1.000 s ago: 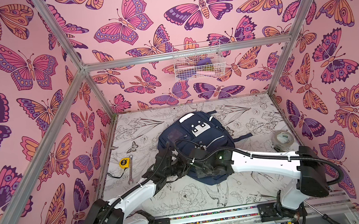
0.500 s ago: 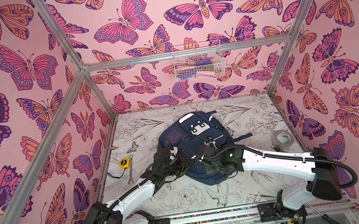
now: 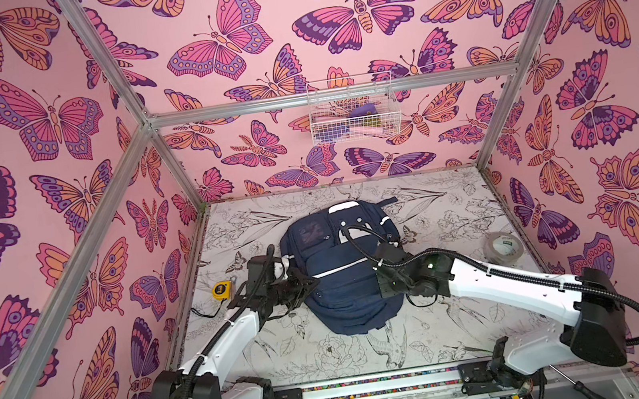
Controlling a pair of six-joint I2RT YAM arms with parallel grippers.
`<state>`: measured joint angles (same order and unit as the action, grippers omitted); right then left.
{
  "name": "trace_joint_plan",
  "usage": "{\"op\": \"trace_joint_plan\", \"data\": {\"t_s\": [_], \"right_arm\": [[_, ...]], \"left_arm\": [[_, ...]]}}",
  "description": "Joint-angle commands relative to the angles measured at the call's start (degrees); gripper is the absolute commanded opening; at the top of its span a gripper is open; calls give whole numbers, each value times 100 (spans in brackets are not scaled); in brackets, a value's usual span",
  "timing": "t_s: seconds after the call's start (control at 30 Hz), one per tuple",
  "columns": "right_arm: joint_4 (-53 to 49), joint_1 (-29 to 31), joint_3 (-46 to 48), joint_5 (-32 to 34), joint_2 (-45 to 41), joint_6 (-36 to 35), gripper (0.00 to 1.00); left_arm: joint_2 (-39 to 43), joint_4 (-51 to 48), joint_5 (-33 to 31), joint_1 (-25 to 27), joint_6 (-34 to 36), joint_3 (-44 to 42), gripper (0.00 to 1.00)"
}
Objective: Pack the student bag
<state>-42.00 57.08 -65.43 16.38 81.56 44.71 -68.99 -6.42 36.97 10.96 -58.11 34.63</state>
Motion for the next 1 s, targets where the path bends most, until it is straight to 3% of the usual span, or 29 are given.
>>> {"op": "trace_joint_plan", "data": {"t_s": [0.0,0.1,0.33,0.43,0.6,0.8,0.97], "right_arm": [[-325,272,-221,-287,216,39,0],[-122,508,-476,-540,524,119,0],[-168,647,-898,-687,783,180,0],[-202,647,-971,-665,763,187,0],[-170,648,-926,-636,706,236,0],[-22,647,-716,-660,547,336,0],[51,655,-630,-725,488,355,0]], "left_arm": [[44,-518,-751,-256,369,300,35],[351,-733,-803,-150,325,341,48],[1209,-1011,-907,532,-413,59,59],[1401,-1006,-1299,1249,-884,50,60],[915,-641,-1596,2082,-1425,278,62],[234,240,-1579,2237,-1952,217,59],[5,333,-1812,2252,-1963,436,52]]}}
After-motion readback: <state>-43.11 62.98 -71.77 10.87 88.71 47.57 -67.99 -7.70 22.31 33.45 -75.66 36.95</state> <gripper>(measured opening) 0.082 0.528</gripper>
